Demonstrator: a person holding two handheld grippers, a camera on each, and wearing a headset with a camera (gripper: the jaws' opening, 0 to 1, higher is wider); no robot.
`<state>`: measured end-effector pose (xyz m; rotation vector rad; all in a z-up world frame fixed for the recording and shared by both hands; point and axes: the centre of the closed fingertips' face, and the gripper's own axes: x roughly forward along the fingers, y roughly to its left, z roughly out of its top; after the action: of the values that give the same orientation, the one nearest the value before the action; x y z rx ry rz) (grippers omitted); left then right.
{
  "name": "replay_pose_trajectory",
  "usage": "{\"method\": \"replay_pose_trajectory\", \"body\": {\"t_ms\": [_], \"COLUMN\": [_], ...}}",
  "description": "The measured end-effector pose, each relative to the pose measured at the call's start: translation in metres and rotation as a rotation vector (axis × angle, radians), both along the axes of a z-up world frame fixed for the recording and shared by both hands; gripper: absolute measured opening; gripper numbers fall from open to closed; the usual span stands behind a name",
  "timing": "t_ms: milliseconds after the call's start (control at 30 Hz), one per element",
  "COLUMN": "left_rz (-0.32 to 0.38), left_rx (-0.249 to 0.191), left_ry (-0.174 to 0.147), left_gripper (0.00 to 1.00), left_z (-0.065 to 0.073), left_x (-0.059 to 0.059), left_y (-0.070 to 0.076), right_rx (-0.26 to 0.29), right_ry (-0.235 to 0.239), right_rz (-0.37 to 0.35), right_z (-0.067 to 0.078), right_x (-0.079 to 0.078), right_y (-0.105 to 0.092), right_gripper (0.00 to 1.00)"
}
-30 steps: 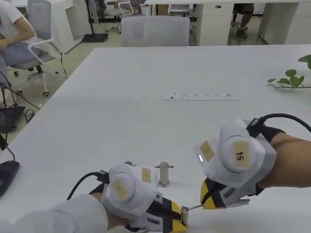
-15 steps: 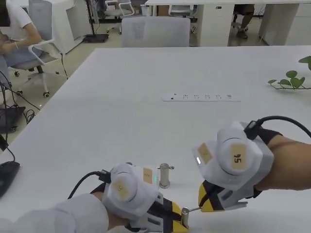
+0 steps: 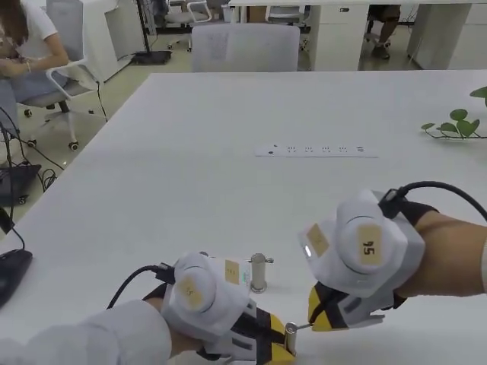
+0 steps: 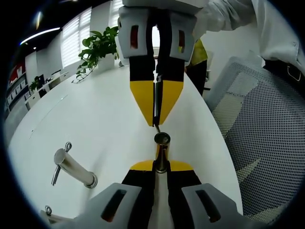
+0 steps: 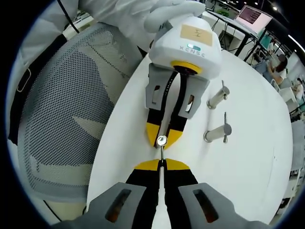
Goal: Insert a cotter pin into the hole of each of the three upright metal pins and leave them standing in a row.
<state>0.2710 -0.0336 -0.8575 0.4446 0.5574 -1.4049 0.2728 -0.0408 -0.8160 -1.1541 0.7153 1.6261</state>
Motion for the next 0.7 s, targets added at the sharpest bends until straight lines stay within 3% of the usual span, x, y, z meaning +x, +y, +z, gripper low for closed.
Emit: {"method": "replay_pose_trajectory", "body": {"t_ms": [700], "left_rz": [0.002], "left_rx": [-0.003], "left_ry": [0.005], "left_gripper": [0.06], "left_z": [0.0002], "left_x": [-0.0012], "left_y": [0.0001], "right_rx": [0.016], "right_ry": [0.015], "right_rz": [0.034], "right_z": [-0.0009], "right_x": [-0.0037], "right_y": [0.0093], "right_gripper": [0.03]}}
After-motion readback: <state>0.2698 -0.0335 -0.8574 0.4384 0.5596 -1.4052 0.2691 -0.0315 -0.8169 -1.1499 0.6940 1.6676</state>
